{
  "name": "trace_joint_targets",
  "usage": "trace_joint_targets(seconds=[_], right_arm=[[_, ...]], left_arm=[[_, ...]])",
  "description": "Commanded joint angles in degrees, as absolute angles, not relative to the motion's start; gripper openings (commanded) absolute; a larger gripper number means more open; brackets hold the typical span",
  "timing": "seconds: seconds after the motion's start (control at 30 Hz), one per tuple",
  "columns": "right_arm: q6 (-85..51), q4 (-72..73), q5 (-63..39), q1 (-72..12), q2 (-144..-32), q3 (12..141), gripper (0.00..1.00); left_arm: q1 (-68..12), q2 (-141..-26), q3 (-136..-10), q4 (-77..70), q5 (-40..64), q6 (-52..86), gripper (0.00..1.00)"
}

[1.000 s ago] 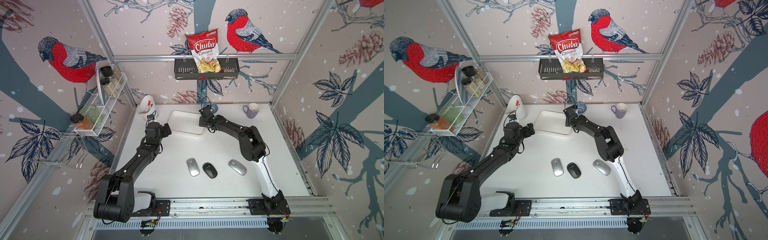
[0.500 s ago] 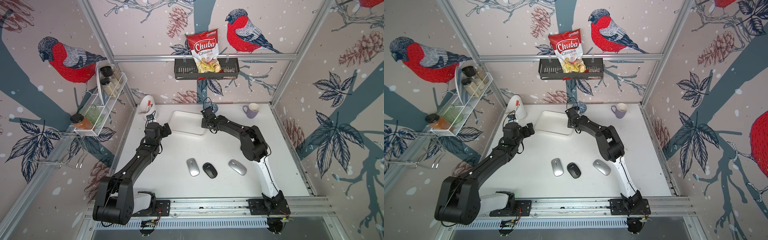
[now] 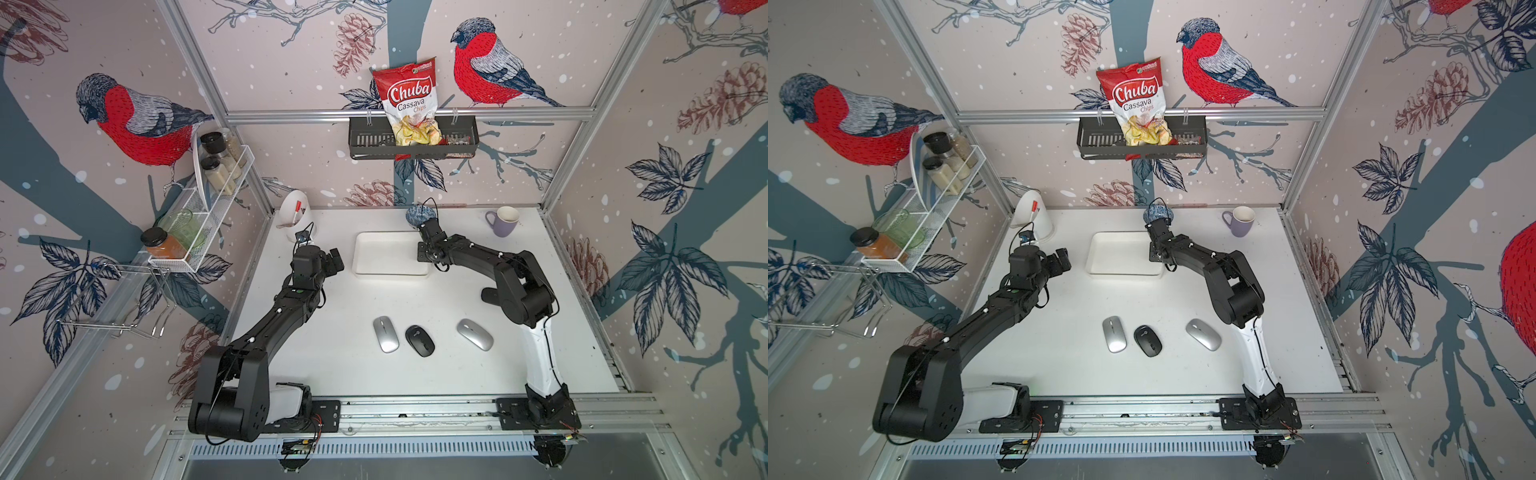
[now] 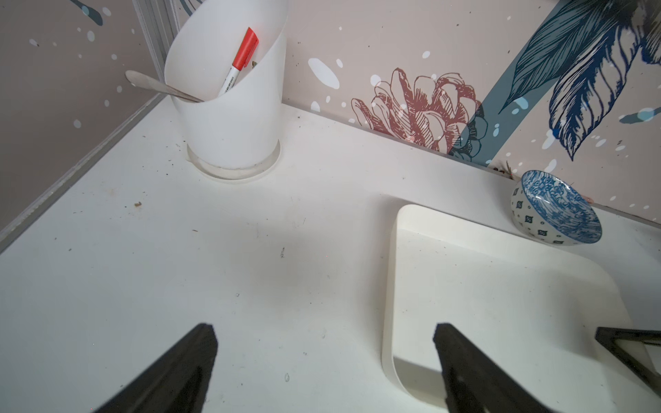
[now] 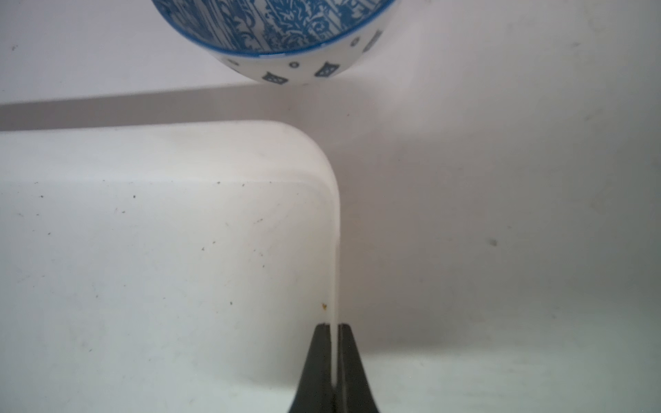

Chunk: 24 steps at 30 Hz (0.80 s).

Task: Put the mouse in the storage box
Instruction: Move the storage box to the center of the board.

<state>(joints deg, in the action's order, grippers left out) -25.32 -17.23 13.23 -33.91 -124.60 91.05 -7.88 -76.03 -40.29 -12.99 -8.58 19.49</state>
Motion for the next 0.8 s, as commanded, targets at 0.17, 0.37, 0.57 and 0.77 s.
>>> trace_joint_targets(seconds=[0.17, 0.37, 0.57, 0.77], right_arm=[[-22.1, -14.0, 14.4, -30.4, -114.7, 78.6, 0.00], [-16.8, -10.0, 12.5, -29.4, -109.0, 69.5, 0.00], [-12.3, -7.3, 13.2, -29.5, -106.4, 63.3, 0.00], [-14.2, -6.7, 14.0, -28.0, -105.8, 61.6, 0.00]], left_arm=[[-8.2, -79.5, -42.5, -13.5, -2.6, 20.1, 0.97], [-9.7, -79.4, -40.1, -16.2, -2.1, 19.1, 0.97], [-10.5, -78.5, -36.7, -19.4, -1.7, 16.5, 0.97], [-10.5, -78.1, -33.4, -22.5, -0.5, 16.6, 0.97]])
